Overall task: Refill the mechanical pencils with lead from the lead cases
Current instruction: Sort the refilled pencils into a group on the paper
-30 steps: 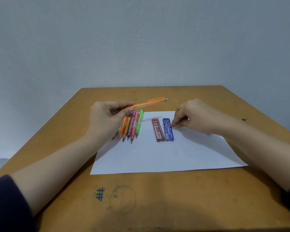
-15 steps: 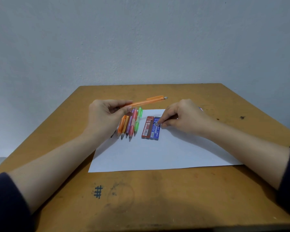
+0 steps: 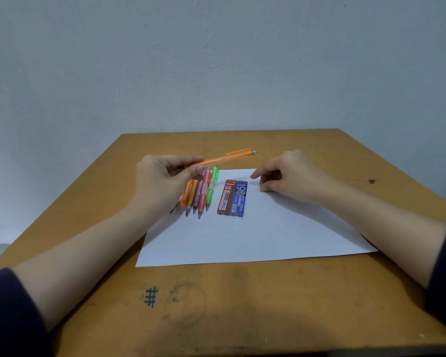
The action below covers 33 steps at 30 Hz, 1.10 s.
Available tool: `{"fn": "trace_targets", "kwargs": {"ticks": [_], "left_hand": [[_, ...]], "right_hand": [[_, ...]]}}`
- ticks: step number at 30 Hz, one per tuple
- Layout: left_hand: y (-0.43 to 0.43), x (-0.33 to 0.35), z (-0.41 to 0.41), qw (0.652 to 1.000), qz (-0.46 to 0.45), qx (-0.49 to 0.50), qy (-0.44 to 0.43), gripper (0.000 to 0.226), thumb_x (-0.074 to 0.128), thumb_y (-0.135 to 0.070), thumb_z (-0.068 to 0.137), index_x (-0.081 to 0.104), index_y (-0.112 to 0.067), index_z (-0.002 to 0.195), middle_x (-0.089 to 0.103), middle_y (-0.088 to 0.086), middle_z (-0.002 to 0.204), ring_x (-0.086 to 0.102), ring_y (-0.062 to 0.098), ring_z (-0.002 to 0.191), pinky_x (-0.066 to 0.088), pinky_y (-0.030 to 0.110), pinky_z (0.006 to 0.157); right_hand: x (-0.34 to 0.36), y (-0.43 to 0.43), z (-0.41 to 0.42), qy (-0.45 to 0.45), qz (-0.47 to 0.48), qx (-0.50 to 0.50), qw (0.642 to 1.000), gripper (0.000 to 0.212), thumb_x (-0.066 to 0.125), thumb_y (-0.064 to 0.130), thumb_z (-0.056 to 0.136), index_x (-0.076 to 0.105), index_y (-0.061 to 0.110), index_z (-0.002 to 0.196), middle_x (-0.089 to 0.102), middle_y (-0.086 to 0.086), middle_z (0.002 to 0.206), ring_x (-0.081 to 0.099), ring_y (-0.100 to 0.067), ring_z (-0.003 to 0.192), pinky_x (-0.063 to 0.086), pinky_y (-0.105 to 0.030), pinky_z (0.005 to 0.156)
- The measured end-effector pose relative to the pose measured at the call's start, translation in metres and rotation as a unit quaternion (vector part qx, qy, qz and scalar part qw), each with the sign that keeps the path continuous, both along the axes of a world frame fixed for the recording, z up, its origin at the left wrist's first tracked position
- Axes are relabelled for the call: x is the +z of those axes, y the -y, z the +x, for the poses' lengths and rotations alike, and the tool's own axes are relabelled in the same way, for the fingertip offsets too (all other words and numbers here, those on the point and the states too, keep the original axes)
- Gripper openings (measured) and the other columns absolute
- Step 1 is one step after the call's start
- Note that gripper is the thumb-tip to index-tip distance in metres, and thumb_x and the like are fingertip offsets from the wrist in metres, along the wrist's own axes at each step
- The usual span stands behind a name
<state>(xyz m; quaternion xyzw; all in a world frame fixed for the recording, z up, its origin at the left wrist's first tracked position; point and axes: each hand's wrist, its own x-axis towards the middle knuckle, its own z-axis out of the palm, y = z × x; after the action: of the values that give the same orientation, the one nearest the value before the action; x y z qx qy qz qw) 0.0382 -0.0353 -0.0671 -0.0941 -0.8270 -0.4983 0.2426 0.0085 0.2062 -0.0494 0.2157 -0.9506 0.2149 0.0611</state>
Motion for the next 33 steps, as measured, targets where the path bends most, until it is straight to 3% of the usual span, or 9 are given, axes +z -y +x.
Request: {"fn": "trace_targets", "kwargs": {"ticks": [3,6,14,16,20,25,30,33], "left_hand": [[0.0,0.0,0.0,1.0,0.0,-0.002,-0.001,0.023,0.069,-0.02,0.083,0.072,-0.02,0.106,0.068,-0.014,0.085,0.067,0.002,0.088,0.055,0.018,0.073],[0.0,0.0,0.001,1.0,0.005,-0.003,-0.002,0.022,0.07,-0.021,0.083,0.07,-0.027,0.104,0.068,-0.016,0.082,0.068,0.002,0.087,0.056,0.019,0.072],[-0.001,0.001,0.003,1.0,-0.008,-0.013,0.006,0.021,0.069,-0.021,0.084,0.069,-0.03,0.103,0.064,-0.024,0.081,0.064,-0.01,0.085,0.053,0.011,0.065],[0.0,0.001,0.003,1.0,-0.01,-0.014,0.005,0.021,0.068,-0.021,0.084,0.071,-0.026,0.105,0.064,-0.023,0.081,0.064,-0.009,0.086,0.053,0.011,0.065],[-0.001,0.001,0.003,1.0,-0.011,-0.018,0.009,0.023,0.067,-0.019,0.085,0.071,-0.019,0.108,0.064,-0.021,0.083,0.065,-0.005,0.085,0.053,0.01,0.064],[-0.003,0.001,0.005,0.999,-0.01,-0.033,0.013,0.023,0.067,-0.016,0.085,0.071,-0.018,0.108,0.064,-0.02,0.085,0.065,0.001,0.089,0.052,0.01,0.064],[-0.004,0.001,0.007,0.999,0.011,-0.048,0.016,0.022,0.067,-0.013,0.085,0.07,-0.023,0.104,0.064,-0.022,0.082,0.062,-0.014,0.082,0.048,0.006,0.06],[-0.004,0.001,0.006,0.999,0.007,-0.048,0.017,0.021,0.067,-0.014,0.085,0.07,-0.025,0.103,0.064,-0.022,0.082,0.062,-0.015,0.082,0.048,0.006,0.06]], "right_hand": [[0.005,-0.002,0.002,-0.001,-0.003,-0.001,1.0,0.031,0.075,0.014,0.079,0.07,0.017,0.109,0.072,0.004,0.085,0.062,-0.007,0.08,0.044,-0.014,0.075],[0.009,-0.006,0.001,-0.007,-0.03,-0.015,0.999,0.031,0.076,0.016,0.078,0.071,0.016,0.108,0.073,0.002,0.087,0.061,-0.005,0.078,0.04,-0.005,0.07],[0.01,-0.008,-0.001,-0.069,-0.172,-0.012,0.983,0.023,0.075,0.009,0.078,0.072,0.018,0.099,0.069,0.001,0.076,0.064,-0.02,0.072,0.053,-0.037,0.078],[0.012,-0.006,0.002,-0.08,-0.197,-0.011,0.977,0.02,0.075,0.009,0.078,0.074,0.016,0.097,0.069,-0.001,0.075,0.064,-0.019,0.072,0.052,-0.032,0.076],[0.014,-0.004,0.007,-0.1,-0.213,-0.006,0.972,0.012,0.072,0.01,0.081,0.075,0.014,0.091,0.069,0.003,0.074,0.057,0.0,0.065,0.044,-0.01,0.062],[0.013,-0.004,0.006,-0.109,-0.196,-0.023,0.974,0.009,0.072,0.011,0.082,0.076,0.013,0.09,0.067,0.008,0.07,0.055,0.005,0.061,0.039,-0.007,0.058],[0.013,-0.005,0.005,-0.114,-0.175,-0.022,0.978,0.006,0.07,0.01,0.083,0.075,0.011,0.086,0.059,0.017,0.063,0.051,0.009,0.055,0.037,-0.006,0.056],[0.012,-0.005,0.004,-0.117,-0.159,-0.021,0.98,0.006,0.069,0.01,0.085,0.074,0.012,0.086,0.059,0.017,0.064,0.051,0.008,0.057,0.038,-0.007,0.057]]}}
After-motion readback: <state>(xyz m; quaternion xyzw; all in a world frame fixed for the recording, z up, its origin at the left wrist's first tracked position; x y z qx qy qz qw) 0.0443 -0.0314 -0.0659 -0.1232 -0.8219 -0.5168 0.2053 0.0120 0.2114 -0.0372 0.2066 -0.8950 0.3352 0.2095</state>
